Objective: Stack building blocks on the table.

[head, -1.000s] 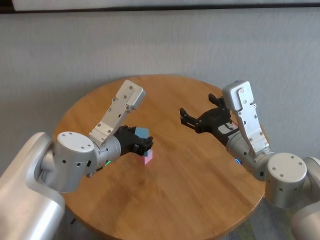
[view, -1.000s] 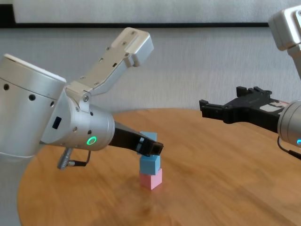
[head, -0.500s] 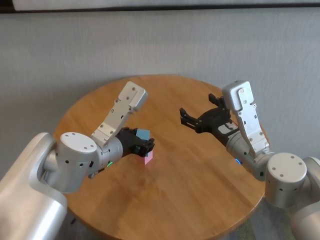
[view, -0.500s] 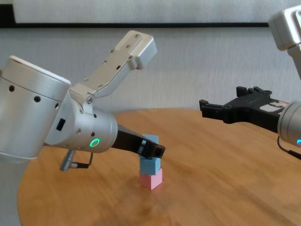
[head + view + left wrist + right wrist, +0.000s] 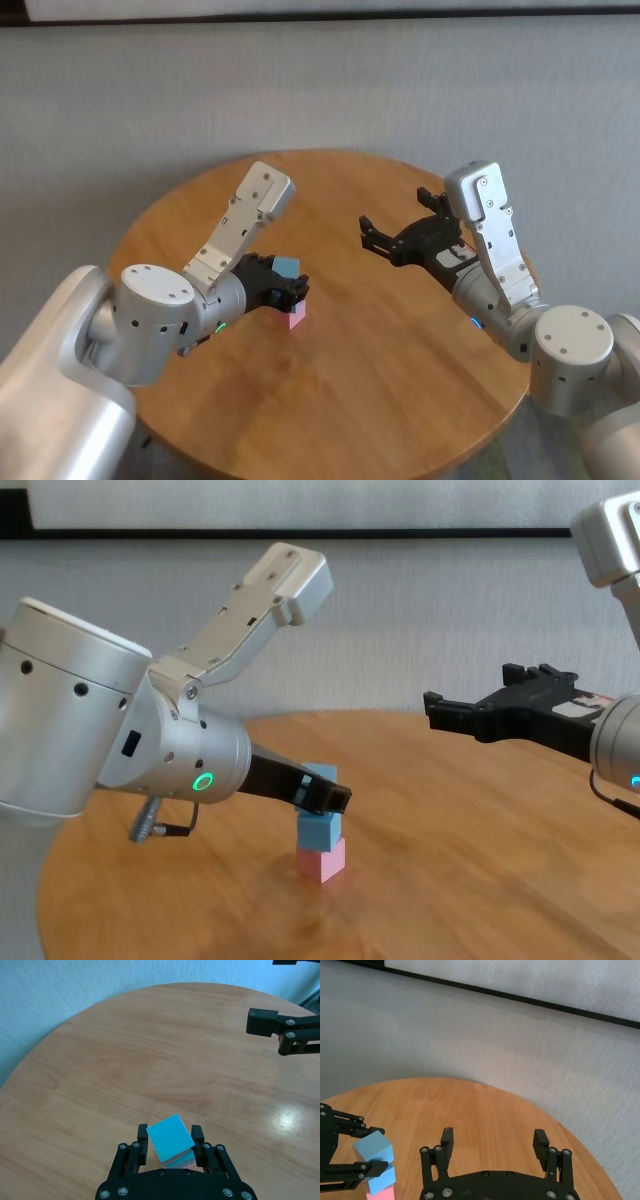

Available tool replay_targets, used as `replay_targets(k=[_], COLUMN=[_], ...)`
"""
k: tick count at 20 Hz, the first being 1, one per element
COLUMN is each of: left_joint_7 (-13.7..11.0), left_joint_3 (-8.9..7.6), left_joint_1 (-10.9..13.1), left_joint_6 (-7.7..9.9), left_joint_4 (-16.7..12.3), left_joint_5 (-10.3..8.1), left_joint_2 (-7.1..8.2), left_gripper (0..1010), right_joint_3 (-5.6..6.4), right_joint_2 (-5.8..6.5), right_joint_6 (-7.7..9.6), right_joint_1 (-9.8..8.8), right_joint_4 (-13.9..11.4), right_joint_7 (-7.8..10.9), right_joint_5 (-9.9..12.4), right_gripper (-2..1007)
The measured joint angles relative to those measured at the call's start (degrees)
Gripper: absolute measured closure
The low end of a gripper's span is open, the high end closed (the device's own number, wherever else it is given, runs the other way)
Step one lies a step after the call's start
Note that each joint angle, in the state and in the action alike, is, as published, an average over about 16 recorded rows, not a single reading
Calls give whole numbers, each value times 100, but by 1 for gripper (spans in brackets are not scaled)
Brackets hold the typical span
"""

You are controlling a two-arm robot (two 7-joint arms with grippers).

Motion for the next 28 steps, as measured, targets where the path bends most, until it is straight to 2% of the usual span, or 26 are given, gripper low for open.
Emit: replay_targets(k=[7, 15, 22, 28], left_joint_7=[14, 61, 183, 395], left_joint_3=[-39, -60, -52, -201], left_joint_1=[8, 18, 78, 199], left_joint_6=[23, 46, 10, 9], left_joint_4=[1, -60, -419, -847], left_joint_5=[-20, 5, 209, 467], left_joint_2=[-32, -32, 86, 268], left_gripper=[409, 231, 74, 15], right_joint_3=[0, 0, 0, 0], right_joint_2=[0, 0, 0, 0], right_joint_6=[0, 0, 0, 0], right_joint_1=[0, 0, 0, 0], right_joint_4=[0, 0, 0, 0], right_joint_7=[0, 0, 0, 0], right_joint_5=[0, 0, 0, 0], right_gripper=[0, 0, 0, 0])
